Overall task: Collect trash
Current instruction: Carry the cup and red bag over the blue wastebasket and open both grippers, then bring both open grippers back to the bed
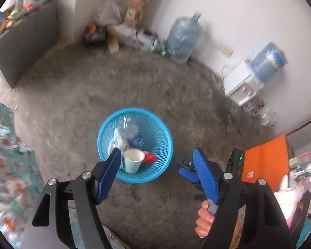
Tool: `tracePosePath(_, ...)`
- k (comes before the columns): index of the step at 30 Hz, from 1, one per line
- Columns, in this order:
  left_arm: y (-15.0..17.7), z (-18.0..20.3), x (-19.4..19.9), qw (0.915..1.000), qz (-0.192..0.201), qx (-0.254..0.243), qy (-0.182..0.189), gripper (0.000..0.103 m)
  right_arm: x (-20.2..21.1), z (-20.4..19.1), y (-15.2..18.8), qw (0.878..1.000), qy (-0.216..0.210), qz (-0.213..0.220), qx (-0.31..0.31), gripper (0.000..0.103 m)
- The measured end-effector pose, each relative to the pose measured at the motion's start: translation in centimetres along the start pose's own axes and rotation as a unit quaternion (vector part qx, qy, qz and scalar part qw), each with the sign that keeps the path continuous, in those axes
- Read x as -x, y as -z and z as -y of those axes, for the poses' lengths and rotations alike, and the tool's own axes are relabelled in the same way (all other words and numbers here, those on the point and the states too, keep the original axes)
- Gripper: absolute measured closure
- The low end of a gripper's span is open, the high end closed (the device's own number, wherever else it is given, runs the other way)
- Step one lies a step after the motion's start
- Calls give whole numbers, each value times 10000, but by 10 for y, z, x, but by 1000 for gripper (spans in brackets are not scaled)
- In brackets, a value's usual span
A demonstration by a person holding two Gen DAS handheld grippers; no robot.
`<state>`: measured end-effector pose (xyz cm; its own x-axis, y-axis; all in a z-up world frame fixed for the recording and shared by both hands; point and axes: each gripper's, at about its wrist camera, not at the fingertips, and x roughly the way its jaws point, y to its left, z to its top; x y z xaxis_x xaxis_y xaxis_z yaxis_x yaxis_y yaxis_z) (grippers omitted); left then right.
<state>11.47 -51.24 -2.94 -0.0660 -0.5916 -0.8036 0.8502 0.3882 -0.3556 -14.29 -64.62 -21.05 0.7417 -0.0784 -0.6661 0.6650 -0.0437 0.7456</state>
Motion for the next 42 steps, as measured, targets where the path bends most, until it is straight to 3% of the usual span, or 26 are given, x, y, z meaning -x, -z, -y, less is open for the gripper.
tracePosePath(4,20,-1,73,9979,642,21,107,27,27,-39,24,9986,-221,167,457,38)
tracePosePath(9,67,-10,155,9938,1108,-49,-10,22,58,-93,67,9900,-432,219,1323,30)
tracePosePath(15,140,-47,247,9830,1771,333,-348,18,66,-148,121,9726,-656,-291,2211,29)
tracePosePath(19,196,-75,308,9672,2286,690,-861,17,65,-178,153,9582,-746,-610,2696,29)
tracePosePath(23,254,-102,361,9404,2798,1021,-1639,14,62,-204,188,9414,-929,-868,3124,26)
tracePosePath(26,292,-120,386,9236,2992,1350,-1983,14,48,-224,216,9272,-1051,-1198,3390,26)
tracePosePath(30,339,-143,404,9044,3162,1893,-2149,14,25,-256,274,8966,-1184,-1856,3842,26)
tracePosePath(36,378,-167,419,8867,3282,2319,-2286,14,-12,-288,371,8454,-1287,-2923,4282,26)
tracePosePath(42,411,-186,438,8699,3442,2639,-2350,14,-64,-306,449,8041,-1111,-3731,4494,26)
